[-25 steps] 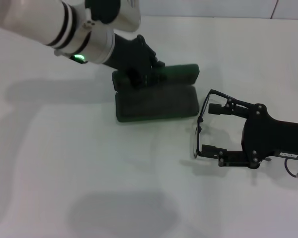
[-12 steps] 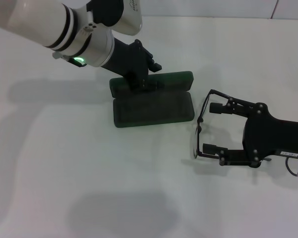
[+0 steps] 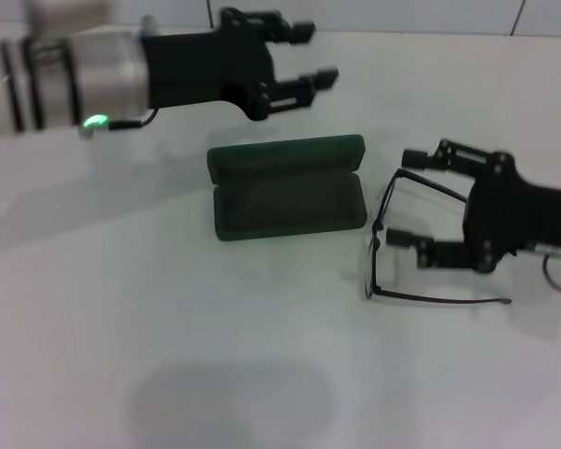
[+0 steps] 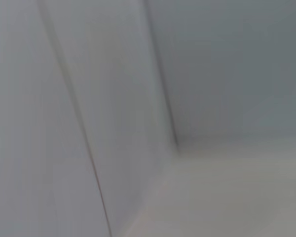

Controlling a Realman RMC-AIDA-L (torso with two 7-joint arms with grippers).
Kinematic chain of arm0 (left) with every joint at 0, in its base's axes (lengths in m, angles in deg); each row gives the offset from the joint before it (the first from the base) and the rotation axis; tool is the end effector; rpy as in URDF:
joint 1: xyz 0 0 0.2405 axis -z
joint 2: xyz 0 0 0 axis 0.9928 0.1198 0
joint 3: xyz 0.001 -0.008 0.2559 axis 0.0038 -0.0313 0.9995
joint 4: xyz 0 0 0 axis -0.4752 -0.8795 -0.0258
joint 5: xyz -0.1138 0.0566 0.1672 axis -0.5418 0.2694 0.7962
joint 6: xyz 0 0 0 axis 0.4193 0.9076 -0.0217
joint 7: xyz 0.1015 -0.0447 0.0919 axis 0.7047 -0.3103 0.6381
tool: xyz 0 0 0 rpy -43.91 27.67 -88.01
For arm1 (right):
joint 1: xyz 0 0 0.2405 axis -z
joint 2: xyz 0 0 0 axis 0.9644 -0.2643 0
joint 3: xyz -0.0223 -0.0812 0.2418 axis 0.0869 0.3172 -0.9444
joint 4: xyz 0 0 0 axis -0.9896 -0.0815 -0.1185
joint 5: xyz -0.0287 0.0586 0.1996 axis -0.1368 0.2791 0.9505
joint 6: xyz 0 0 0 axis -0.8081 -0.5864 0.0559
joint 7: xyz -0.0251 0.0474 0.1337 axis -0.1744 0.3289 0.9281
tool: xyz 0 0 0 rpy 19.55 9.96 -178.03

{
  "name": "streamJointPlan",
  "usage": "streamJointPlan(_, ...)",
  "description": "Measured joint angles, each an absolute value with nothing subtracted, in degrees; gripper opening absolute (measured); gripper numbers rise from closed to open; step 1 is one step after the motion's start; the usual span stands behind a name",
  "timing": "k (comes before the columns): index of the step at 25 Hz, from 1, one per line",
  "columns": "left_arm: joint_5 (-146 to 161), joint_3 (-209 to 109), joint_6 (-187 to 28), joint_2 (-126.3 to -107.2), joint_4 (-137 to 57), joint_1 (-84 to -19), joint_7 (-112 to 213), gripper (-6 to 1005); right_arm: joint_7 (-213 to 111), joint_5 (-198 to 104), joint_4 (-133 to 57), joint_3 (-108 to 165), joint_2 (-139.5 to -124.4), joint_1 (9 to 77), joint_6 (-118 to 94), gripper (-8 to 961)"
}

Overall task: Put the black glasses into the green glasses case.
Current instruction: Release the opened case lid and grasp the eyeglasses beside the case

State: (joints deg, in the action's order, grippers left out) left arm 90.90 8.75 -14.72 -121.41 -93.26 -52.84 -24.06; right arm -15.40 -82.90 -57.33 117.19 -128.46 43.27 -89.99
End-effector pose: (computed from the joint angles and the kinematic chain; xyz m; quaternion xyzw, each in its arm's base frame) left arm -0.1738 0.3790 0.0080 -0.9449 -0.0206 -0.2400 0.2218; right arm 0.2238 0.3201 -0.0197 -0.9251 -0.0638 0.3456 0.1435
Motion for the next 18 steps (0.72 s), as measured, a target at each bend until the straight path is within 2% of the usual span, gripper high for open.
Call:
streamJointPlan(3, 76.58, 8.55, -11.62, -121.43, -86.82, -57.82, -18.29, 580, -13.18, -85.06, -61.51, 116.04, -126.76, 42.22, -87.46, 811)
streamJointPlan(6, 67.92, 8.9, -9.38, -121.83, -80.14, -62.51, -13.94, 578, -6.44, -94.48, -69.59, 113.56, -125.22, 39.87, -81.04, 810)
streamJointPlan(9, 61.01, 8.74, -3.67, -121.67, -69.64, -63.92, -7.86, 577, 7.44, -118.76, -82.88, 106.73, -125.17, 35.99, -77.5, 810)
streamJointPlan(11, 60.11, 8.6, -2.23, -121.59, -67.41, -63.99, -6.43, 576, 7.44, -118.76, -82.88, 106.73, -125.17, 35.99, -77.5, 810)
streamJointPlan(12, 59.82, 8.5, -1.66, -121.58, -66.34, -63.99, -5.73, 575, 10.86, -126.14, -86.1, 104.99, -125.63, 34.72, -78.75, 810)
streamJointPlan(14, 59.61, 8.46, -1.28, -121.63, -65.19, -64.03, -4.92, 574, 17.57, -146.34, -95.26, 99.23, -128.37, 30.86, -86.9, 810)
streamJointPlan(18, 59.42, 8.44, -1.21, -121.78, -63.2, -63.77, -4.36, 572, 18.5, -158.72, -99.33, 96.92, -131.32, 27.28, -93.78, 810)
